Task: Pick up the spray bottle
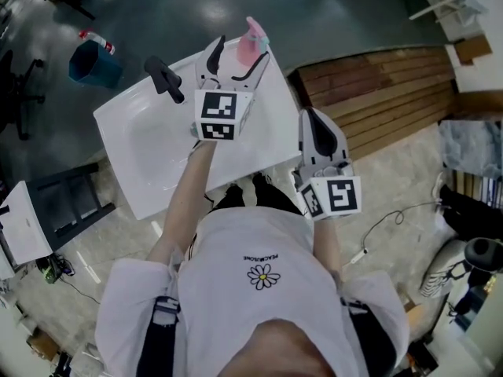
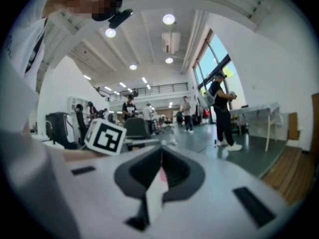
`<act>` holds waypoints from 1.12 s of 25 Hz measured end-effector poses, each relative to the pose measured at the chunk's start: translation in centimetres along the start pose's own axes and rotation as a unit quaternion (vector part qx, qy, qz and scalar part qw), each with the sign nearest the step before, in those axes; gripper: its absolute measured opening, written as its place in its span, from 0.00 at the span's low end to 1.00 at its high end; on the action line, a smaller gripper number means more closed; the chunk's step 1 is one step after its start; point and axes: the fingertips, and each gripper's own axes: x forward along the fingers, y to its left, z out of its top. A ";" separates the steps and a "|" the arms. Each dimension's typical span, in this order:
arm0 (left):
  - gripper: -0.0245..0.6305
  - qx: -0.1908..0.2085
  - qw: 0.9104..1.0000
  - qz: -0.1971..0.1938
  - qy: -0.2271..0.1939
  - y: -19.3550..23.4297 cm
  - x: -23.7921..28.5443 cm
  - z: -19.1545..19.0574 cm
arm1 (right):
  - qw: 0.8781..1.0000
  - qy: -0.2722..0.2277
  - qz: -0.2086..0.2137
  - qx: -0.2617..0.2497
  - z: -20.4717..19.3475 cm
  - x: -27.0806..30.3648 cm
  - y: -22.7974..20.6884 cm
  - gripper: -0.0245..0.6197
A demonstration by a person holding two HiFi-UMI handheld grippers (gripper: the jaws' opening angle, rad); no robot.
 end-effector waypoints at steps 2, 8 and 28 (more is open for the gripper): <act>0.61 0.001 1.000 0.000 0.007 -0.1 1.0 -1.1 | 1.000 0.012 -0.007 0.003 -0.8 -0.2 -0.5 0.08; 0.64 -0.011 0.999 -0.014 0.041 -0.7 4.1 -5.2 | 0.999 0.048 -0.018 0.009 -3.4 -0.4 -2.0 0.08; 0.68 0.006 0.995 0.022 0.099 0.7 8.9 -12.0 | 0.994 0.101 -0.031 0.004 -8.5 -0.6 -3.6 0.08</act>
